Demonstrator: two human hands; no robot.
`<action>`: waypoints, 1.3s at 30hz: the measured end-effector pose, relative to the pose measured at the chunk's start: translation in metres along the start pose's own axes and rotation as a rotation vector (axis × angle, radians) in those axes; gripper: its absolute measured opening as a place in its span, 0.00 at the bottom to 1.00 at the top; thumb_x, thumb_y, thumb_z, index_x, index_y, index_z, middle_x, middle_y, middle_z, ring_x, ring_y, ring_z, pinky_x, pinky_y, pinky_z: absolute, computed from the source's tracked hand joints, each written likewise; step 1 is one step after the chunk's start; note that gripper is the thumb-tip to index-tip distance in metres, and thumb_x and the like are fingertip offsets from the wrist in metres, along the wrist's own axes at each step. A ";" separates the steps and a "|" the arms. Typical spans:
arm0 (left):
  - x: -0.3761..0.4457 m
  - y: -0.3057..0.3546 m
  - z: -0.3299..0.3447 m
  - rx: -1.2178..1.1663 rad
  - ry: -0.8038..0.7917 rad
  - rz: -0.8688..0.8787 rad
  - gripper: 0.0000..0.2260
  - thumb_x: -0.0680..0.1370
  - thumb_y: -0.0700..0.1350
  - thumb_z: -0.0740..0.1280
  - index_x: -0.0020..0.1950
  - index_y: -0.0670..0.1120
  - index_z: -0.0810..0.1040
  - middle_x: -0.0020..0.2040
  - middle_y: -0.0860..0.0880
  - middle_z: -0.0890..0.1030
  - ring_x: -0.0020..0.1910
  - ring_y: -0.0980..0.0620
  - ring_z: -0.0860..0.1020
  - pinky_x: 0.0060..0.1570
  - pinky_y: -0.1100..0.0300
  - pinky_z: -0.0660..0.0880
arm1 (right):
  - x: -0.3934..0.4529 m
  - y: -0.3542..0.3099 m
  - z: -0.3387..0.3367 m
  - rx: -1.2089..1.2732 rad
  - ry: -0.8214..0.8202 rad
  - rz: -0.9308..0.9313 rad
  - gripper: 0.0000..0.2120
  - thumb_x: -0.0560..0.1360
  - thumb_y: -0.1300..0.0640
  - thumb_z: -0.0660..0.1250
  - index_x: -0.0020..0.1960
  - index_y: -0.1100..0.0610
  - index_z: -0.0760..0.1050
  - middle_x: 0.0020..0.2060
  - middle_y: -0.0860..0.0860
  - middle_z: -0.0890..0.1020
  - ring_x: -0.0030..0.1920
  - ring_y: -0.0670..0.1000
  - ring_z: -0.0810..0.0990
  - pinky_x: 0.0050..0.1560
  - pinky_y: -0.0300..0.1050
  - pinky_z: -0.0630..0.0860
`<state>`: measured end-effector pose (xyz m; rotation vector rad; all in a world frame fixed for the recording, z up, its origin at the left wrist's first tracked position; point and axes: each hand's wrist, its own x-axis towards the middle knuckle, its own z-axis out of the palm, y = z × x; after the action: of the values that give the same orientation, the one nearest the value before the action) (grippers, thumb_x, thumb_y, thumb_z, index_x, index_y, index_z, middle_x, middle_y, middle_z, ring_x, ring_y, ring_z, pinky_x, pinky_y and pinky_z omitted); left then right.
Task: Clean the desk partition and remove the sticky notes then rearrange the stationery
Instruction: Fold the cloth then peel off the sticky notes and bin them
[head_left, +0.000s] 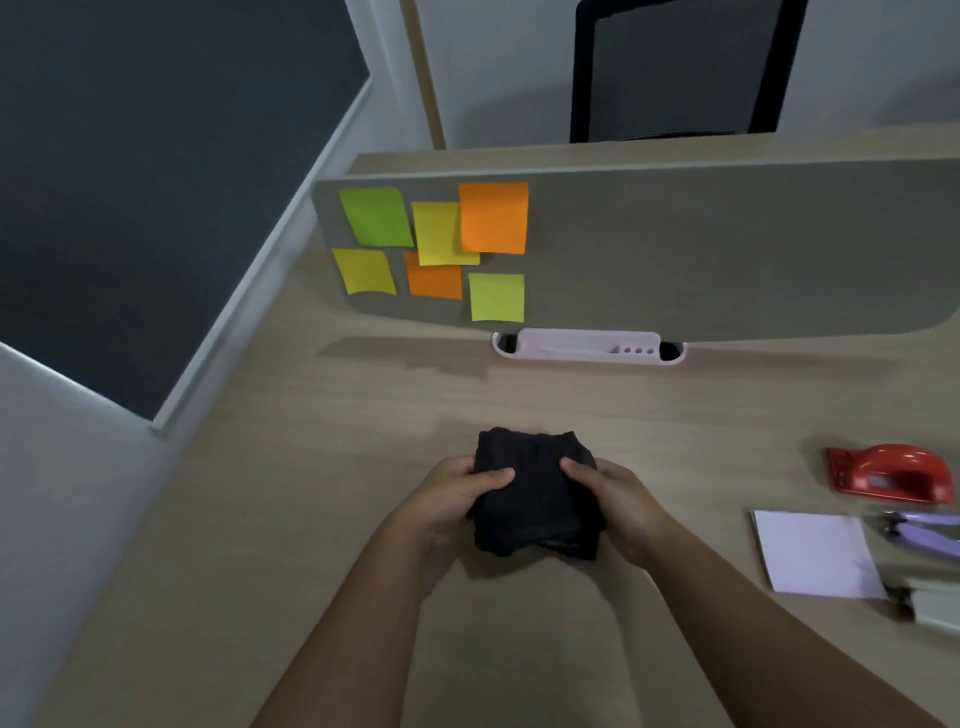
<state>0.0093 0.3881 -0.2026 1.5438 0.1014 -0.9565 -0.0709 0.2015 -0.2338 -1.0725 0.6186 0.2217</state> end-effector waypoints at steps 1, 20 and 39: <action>-0.003 -0.007 -0.006 0.060 0.057 0.054 0.09 0.77 0.42 0.69 0.57 0.46 0.80 0.57 0.43 0.83 0.54 0.48 0.82 0.54 0.53 0.78 | -0.002 0.002 0.009 -0.027 0.015 -0.018 0.15 0.74 0.53 0.69 0.58 0.60 0.79 0.53 0.59 0.84 0.52 0.58 0.84 0.50 0.51 0.80; -0.042 -0.065 -0.081 -0.115 0.274 -0.063 0.09 0.78 0.40 0.66 0.56 0.38 0.79 0.52 0.37 0.84 0.47 0.41 0.83 0.46 0.50 0.81 | -0.001 0.045 0.102 -0.604 0.197 -0.026 0.09 0.79 0.52 0.61 0.54 0.56 0.72 0.50 0.55 0.80 0.50 0.57 0.79 0.56 0.58 0.77; -0.051 -0.107 -0.090 1.095 0.639 0.287 0.13 0.79 0.55 0.62 0.63 0.56 0.72 0.57 0.48 0.72 0.51 0.47 0.75 0.46 0.54 0.75 | -0.013 0.085 0.096 -1.074 0.229 -0.158 0.20 0.76 0.47 0.64 0.65 0.50 0.62 0.51 0.54 0.82 0.48 0.57 0.81 0.40 0.46 0.75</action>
<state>-0.0397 0.5145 -0.2648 2.7428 -0.2341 -0.2009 -0.0851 0.3266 -0.2586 -2.1973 0.6133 0.3042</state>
